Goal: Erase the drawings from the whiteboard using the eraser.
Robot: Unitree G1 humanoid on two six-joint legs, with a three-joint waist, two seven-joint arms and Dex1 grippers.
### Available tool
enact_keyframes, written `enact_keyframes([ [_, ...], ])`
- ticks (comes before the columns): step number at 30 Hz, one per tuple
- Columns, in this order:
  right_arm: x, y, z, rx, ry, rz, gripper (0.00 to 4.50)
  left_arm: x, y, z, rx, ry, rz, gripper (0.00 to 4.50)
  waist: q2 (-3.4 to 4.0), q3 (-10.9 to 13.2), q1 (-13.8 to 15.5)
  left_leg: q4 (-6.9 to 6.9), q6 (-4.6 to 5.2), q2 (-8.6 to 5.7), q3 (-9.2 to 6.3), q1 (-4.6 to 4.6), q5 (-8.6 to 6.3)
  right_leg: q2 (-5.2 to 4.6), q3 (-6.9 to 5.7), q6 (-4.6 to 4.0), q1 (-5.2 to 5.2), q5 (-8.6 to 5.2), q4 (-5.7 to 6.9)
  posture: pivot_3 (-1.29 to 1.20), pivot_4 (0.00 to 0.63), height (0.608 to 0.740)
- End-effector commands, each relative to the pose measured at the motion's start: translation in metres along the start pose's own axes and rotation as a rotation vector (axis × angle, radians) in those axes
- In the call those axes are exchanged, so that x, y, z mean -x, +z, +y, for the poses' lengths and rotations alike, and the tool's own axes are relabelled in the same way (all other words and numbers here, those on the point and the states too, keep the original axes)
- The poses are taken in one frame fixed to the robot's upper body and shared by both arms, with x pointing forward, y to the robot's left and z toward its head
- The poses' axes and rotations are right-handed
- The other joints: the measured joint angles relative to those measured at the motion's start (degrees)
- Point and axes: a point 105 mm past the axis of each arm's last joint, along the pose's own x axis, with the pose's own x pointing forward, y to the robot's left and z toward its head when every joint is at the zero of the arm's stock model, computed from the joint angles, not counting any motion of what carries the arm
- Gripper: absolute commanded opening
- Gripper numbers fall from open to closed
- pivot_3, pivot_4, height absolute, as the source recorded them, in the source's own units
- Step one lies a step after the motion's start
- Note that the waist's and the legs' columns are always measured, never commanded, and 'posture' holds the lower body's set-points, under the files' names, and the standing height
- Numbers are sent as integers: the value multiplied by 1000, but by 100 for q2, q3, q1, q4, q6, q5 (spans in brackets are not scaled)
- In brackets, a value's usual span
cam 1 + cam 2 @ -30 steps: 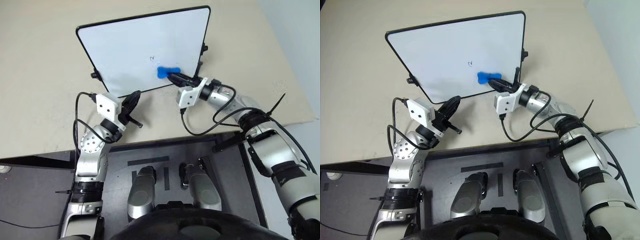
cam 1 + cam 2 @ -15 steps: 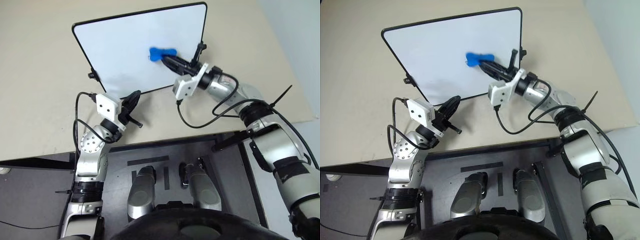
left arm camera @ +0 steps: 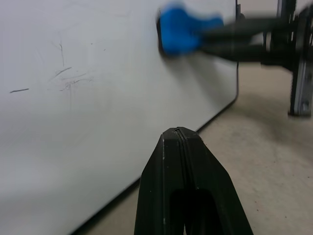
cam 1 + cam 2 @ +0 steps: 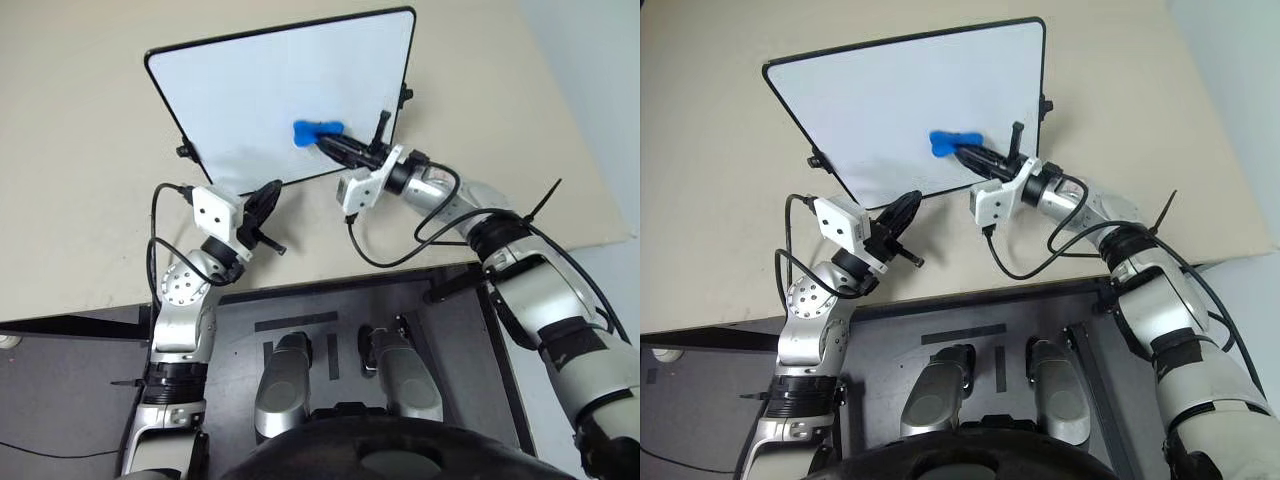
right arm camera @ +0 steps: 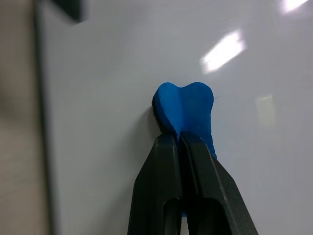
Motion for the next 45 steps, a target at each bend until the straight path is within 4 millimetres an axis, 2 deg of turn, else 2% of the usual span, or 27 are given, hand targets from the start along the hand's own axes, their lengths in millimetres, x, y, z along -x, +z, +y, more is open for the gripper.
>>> enact_keyframes([
  [1, 0, -4, -4, 3, 0, 22, 23, -3, 10, -3, -27, -19, -36, 0, 0, 0, 0, 0, 0, 0, 0, 0, 0, 0, 0, -2, 0, 3, 0, 0, 150, 740],
  [6, 4, -6, -7, -16, -8, 24, 23, -4, 10, -3, -28, -24, -37, 0, 0, 0, 0, 0, 1, 0, 0, 3, 3, 1, -1, -4, 1, 10, 0, 0, 150, 740],
  [9, 17, -5, -4, -127, 20, 14, 23, -3, 11, -3, -29, -23, -39, 0, -1, -1, 13, 0, 20, 0, 0, 3, 15, 1, -1, -2, 1, 8, -2, 0, 150, 740],
  [11, 33, -3, 2, -238, 62, 18, 23, -1, 11, -3, -28, -20, -38, 0, -3, -2, 52, 0, 65, 0, 0, 0, 44, 0, -4, 7, 5, -1, -5, 0, 150, 740],
  [14, 62, 2, 6, -406, 119, 49, 23, 1, 10, -3, -27, -20, -35, 0, -4, -3, 94, 14, 61, 0, 9, -14, 46, 0, -4, 20, 5, -25, -8, 0, 150, 740],
  [16, 88, 4, 12, -497, 181, 109, 23, 2, 9, -4, -24, -24, -30, 0, -4, -3, 103, 31, 66, -1, 12, -36, 30, 0, -5, 32, 2, -32, -12, 0, 150, 740],
  [20, 124, 4, 20, -565, 254, 232, 23, 1, 8, -5, -17, -37, -25, 0, -9, -5, 101, 51, 68, -1, 19, -41, 0, 0, -3, 44, 5, -48, -16, 0, 150, 740],
  [23, 137, 4, 24, -610, 270, 288, 23, -2, 7, -7, -13, -54, -24, 0, -9, -4, 72, 47, 67, 0, 18, -14, 0, 2, -1, 44, 23, -50, -12, 0, 150, 740],
  [26, 137, 6, 26, -638, 271, 303, 739, -4, 8, -7, -13, -65, -24, 0, -9, -4, 51, 44, 73, 0, 18, 16, 9, 5, 4, 45, 49, -61, -9, 0, 150, 740],
  [30, 132, 8, 20, -659, 236, 306, 2055, -4, 9, -1, -18, -67, -23, 0, -9, -4, 48, 48, 81, -1, 17, 30, 34, 7, 6, 88, 68, -75, -9, 0, 150, 740],
  [35, 133, 10, -2, -628, 131, 299, 3660, -6, 12, 1, -30, -76, -19, 0, -9, -4, 55, 48, 81, -2, 17, 28, 41, 6, 7, 89, 68, -70, -9, 0, 150, 740],
  [41, 149, 8, -15, -638, 30, 325, 3660, -7, 15, 0, -39, -100, -11, 0, -9, -4, 88, 46, 82, -5, 14, 24, 31, 6, 7, 65, 68, -65, -10, 0, 150, 740],
  [45, 153, 10, -13, -654, -7, 337, 3660, -6, 16, 2, -48, -123, 6, 0, -9, -4, 86, 44, 81, -5, 14, 25, 27, 6, 7, 65, 67, -70, -10, 0, 150, 740],
])
